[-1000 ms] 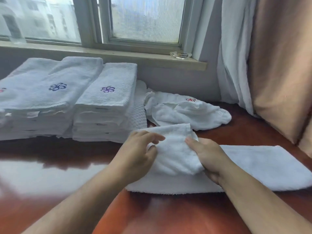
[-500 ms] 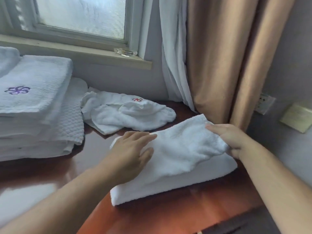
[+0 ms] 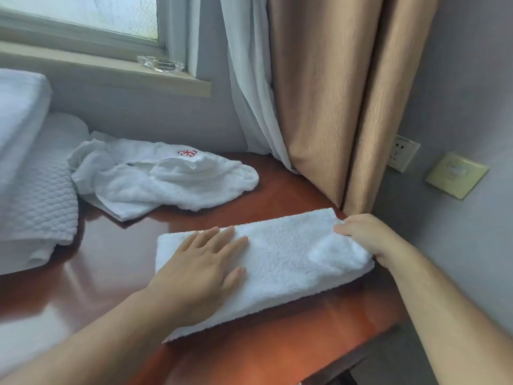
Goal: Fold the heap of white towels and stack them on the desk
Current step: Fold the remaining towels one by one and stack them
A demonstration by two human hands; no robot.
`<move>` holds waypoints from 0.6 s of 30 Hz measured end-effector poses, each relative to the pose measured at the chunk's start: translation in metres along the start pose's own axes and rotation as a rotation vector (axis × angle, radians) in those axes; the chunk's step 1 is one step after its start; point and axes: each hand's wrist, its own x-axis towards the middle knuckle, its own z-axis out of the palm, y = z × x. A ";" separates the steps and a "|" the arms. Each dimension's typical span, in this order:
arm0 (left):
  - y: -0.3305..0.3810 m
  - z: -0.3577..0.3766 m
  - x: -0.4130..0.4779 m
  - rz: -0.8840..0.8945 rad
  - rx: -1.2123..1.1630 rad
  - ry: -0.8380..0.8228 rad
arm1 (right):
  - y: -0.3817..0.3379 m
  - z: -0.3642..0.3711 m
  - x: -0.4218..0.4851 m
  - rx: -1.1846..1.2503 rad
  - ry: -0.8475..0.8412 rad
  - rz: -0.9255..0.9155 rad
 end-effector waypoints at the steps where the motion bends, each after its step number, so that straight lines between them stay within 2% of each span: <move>1: 0.001 0.000 0.000 0.000 0.000 -0.004 | 0.001 0.000 0.001 -0.049 -0.004 -0.004; 3: 0.003 -0.002 -0.001 -0.005 0.014 -0.011 | 0.000 0.003 0.002 -0.241 -0.012 -0.014; 5: 0.006 -0.004 -0.001 -0.006 0.040 -0.014 | -0.004 0.009 -0.003 -0.463 0.058 -0.030; 7: 0.007 -0.004 -0.002 -0.003 0.060 -0.022 | -0.009 0.016 -0.011 -0.643 0.305 -0.098; 9: 0.006 -0.002 -0.002 -0.003 0.067 -0.031 | -0.017 0.029 -0.019 -0.583 0.486 -0.266; 10: 0.005 -0.001 -0.002 -0.004 0.068 -0.035 | -0.022 0.036 -0.023 -0.497 0.478 -0.364; 12: 0.005 0.000 -0.002 -0.011 0.071 -0.043 | -0.026 0.055 -0.029 -0.434 0.306 -0.443; 15: 0.004 0.000 -0.002 -0.030 0.060 -0.071 | -0.016 0.079 -0.029 -0.537 -0.003 -0.311; 18: 0.001 0.001 -0.004 -0.027 0.076 -0.100 | -0.007 0.082 -0.022 -0.562 -0.022 -0.297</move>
